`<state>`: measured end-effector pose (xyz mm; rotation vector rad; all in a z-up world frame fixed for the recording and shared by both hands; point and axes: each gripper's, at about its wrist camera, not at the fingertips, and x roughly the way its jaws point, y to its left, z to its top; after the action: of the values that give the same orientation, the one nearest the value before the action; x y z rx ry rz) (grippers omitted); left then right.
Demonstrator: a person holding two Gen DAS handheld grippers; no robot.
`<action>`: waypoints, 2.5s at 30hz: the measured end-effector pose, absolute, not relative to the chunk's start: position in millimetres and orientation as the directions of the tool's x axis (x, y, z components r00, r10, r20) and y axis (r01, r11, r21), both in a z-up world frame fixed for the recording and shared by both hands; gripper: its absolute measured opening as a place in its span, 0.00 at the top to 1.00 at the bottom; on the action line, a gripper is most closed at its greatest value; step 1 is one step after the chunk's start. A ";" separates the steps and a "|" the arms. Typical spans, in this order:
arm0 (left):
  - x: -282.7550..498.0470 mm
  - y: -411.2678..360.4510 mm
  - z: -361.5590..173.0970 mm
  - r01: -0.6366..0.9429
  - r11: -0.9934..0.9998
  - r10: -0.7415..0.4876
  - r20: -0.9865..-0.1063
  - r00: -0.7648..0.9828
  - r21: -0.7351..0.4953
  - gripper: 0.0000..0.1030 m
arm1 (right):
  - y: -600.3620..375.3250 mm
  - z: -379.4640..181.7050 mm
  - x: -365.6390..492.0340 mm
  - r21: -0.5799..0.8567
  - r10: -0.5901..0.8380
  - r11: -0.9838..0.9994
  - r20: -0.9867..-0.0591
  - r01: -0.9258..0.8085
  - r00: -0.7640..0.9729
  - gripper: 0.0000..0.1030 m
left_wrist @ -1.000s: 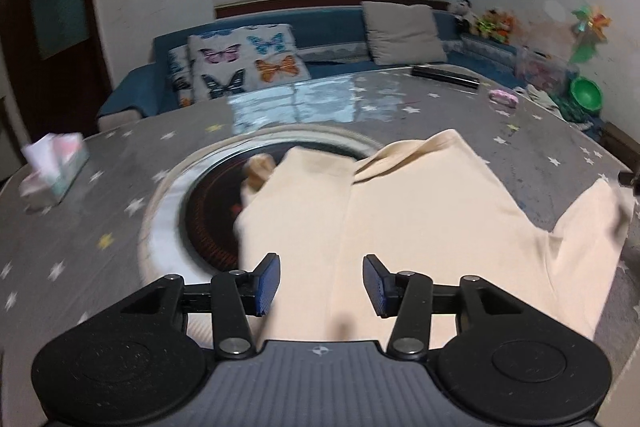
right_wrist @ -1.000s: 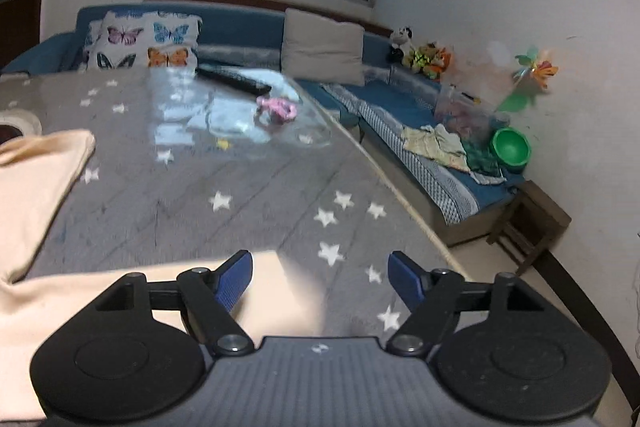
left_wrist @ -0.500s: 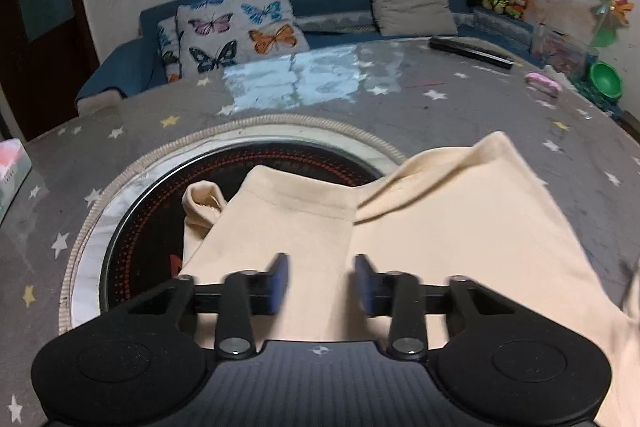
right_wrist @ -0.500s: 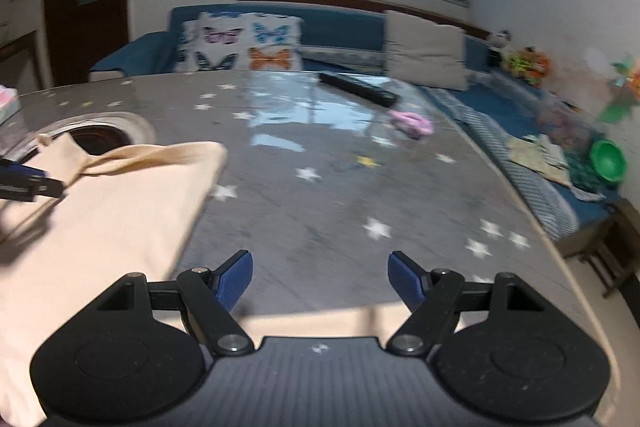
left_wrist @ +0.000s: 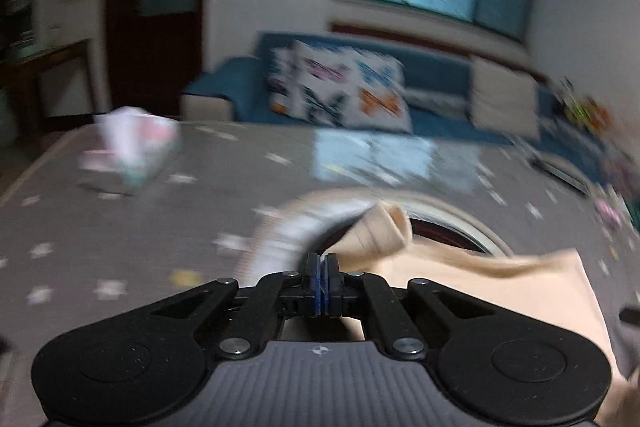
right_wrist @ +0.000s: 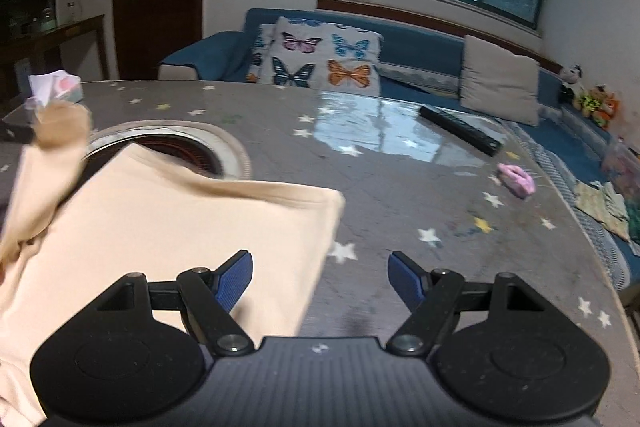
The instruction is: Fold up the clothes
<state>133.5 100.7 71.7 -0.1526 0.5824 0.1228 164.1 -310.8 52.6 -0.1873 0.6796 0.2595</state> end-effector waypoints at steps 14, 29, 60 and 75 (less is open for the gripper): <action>25.2 218.2 36.2 -0.422 0.902 0.266 -0.656 0.706 -0.088 0.97 | -250.2 53.2 120.6 -0.009 0.383 0.842 -0.694 -0.539 0.610 0.26; 23.4 214.4 41.2 -0.346 0.927 0.176 -0.651 0.738 -0.141 0.80 | -179.3 50.5 61.8 0.039 0.540 0.639 -0.734 -0.768 0.411 0.34; 42.4 197.4 53.9 -0.270 0.936 0.106 -0.551 0.828 -0.226 0.97 | -120.7 28.0 29.2 0.022 0.622 0.436 -0.730 -0.900 0.284 0.98; 44.8 218.1 23.8 -0.388 0.911 0.206 -0.663 0.720 -0.138 0.88 | -120.8 23.5 17.6 -0.032 0.588 0.423 -0.751 -0.906 0.301 0.79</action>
<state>44.8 218.1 23.8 -0.2771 0.6946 0.3328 17.6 -120.8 23.5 -0.5070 0.7366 1.0485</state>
